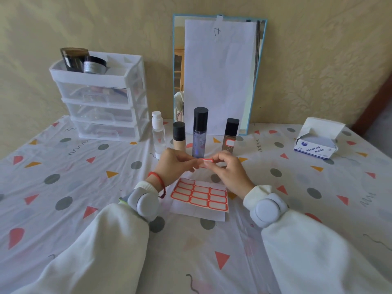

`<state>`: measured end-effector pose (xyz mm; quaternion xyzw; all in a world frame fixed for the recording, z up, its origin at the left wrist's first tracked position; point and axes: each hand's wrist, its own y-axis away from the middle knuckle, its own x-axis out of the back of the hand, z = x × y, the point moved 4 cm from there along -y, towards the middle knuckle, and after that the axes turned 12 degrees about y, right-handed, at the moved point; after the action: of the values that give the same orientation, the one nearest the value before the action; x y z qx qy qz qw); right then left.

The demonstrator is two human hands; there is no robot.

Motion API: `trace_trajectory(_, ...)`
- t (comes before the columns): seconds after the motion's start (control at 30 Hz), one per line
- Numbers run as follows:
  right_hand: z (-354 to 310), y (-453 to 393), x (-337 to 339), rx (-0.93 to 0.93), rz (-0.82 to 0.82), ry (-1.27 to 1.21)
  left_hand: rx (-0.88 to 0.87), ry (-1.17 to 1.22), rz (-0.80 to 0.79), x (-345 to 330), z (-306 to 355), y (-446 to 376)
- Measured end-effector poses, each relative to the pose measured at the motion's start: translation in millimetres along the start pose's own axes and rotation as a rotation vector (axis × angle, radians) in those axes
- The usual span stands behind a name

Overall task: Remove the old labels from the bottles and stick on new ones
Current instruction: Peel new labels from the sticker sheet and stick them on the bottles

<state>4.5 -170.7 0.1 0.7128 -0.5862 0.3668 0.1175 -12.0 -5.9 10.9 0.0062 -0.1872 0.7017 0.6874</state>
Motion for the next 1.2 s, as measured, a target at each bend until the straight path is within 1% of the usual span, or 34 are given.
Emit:
trace_trajectory(0.13,2.1,0.3,11.0,-0.034,0.026,-0.053,-0.056,-0.178,-0.004,-6.0,10.6,-10.1)
trace_trajectory(0.2,3.9,-1.6,17.0,-0.063,0.063,-0.105,-0.067,-0.191,-0.007,-7.5,10.4,-14.3)
trace_trajectory(0.37,1.5,-18.2,19.1,-0.044,0.071,-0.211,0.01,-0.017,-0.003,-7.8,-7.1,-15.8)
trace_trajectory(0.5,-2.4,-37.0,7.7,-0.022,0.074,-0.115,0.045,0.076,-0.016,-8.7,-16.2,-15.6)
trace_trajectory(0.73,-1.1,-59.3,-12.5,-0.029,0.068,-0.046,0.065,0.078,-0.016,-11.6,-24.2,-14.5)
trace_trajectory(0.93,-0.2,-65.8,-19.9,-0.023,0.076,-0.066,0.132,0.079,-0.003,-8.7,-31.3,-15.6)
trace_trajectory(1.1,-5.1,-60.5,-5.0,0.0,0.106,-0.142,0.145,0.065,0.019,-9.4,-31.3,-14.6)
trace_trajectory(1.2,-11.4,-50.1,9.7,0.038,0.127,-0.177,0.217,0.207,0.058,-10.1,-33.5,-13.3)
